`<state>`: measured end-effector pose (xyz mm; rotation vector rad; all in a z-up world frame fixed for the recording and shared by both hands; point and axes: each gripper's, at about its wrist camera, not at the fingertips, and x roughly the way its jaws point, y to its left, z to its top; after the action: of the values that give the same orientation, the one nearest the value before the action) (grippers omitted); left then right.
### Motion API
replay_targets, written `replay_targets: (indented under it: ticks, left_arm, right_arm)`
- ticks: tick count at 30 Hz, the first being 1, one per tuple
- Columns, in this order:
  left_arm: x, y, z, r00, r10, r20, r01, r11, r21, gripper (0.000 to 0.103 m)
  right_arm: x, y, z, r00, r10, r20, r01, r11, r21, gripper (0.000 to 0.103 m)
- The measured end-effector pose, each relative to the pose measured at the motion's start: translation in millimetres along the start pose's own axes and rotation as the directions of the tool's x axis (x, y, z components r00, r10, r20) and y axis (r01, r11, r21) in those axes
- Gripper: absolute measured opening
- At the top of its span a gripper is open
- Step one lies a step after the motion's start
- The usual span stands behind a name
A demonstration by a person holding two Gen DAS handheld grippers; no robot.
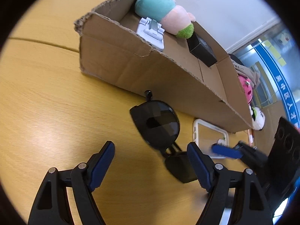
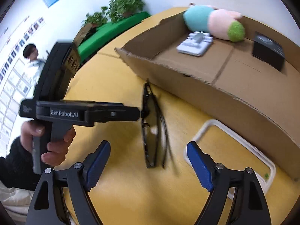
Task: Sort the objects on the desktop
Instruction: 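Close the left gripper on the sunglasses frame, then lift the sunglasses with the left gripper and carry them over the box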
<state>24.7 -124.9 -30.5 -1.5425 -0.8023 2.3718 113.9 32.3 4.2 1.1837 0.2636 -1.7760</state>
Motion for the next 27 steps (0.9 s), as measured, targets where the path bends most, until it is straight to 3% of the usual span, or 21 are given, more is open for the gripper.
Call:
replay_targets:
  ticks: [2,8,10,12,15,20,27]
  left_arm:
    - [6,-2,6,1.0,0.019,-0.011,-0.019,1.0,-0.007,0.078]
    - [16,-14,18,0.996,0.083,-0.031,-0.082,0.996,0.018,0.075]
    - [17,-16,19,0.993,0.112,-0.031,-0.111,0.993,0.027,0.053]
    - [20,-17,19,0.992,0.12,-0.039,-0.119,0.992,0.031,0.039]
    - [22,-18,16,0.991,0.129,-0.037,-0.128,0.991,0.041,0.033]
    - [20,-26,10,0.986,0.163,-0.016,-0.162,0.985,0.058,0.027]
    - [8,-40,3,0.979,0.203,0.027,-0.204,0.976,0.076,0.024]
  right_arm:
    - [13,7,2,1.0,-0.014,-0.019,0.013,0.999,-0.031,0.087]
    - [37,7,-4,0.998,-0.036,-0.042,0.036,0.999,-0.013,0.071]
    - [36,6,-5,0.998,-0.05,-0.038,0.05,0.999,0.004,0.066]
    - [36,9,-7,0.995,-0.095,-0.037,0.095,0.995,-0.004,0.052]
    - [35,14,-11,0.993,-0.112,-0.031,0.112,0.994,-0.004,0.038]
    - [34,25,-18,0.991,-0.131,-0.016,0.13,0.991,-0.011,0.032]
    - [25,35,-21,0.987,-0.161,0.017,0.161,0.987,0.0,0.032]
